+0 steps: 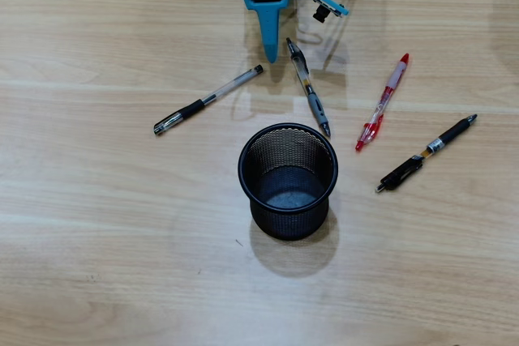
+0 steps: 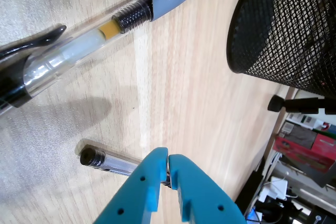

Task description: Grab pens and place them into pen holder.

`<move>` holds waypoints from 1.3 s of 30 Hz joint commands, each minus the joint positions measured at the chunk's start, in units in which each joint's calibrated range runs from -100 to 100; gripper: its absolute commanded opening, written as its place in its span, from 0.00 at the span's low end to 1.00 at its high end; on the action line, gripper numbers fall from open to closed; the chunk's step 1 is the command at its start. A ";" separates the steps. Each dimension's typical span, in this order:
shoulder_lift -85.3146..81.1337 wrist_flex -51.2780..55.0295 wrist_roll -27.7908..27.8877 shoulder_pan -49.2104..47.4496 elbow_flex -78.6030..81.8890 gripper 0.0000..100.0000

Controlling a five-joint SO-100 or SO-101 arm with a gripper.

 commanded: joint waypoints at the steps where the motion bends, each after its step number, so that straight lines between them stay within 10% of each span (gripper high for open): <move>1: -0.43 -0.42 -0.09 0.23 0.34 0.02; 22: 39.24 0.22 -5.69 1.78 -46.27 0.02; 31: 58.60 1.68 -27.42 10.47 -63.01 0.02; 39: 74.56 35.85 -40.56 17.15 -93.24 0.02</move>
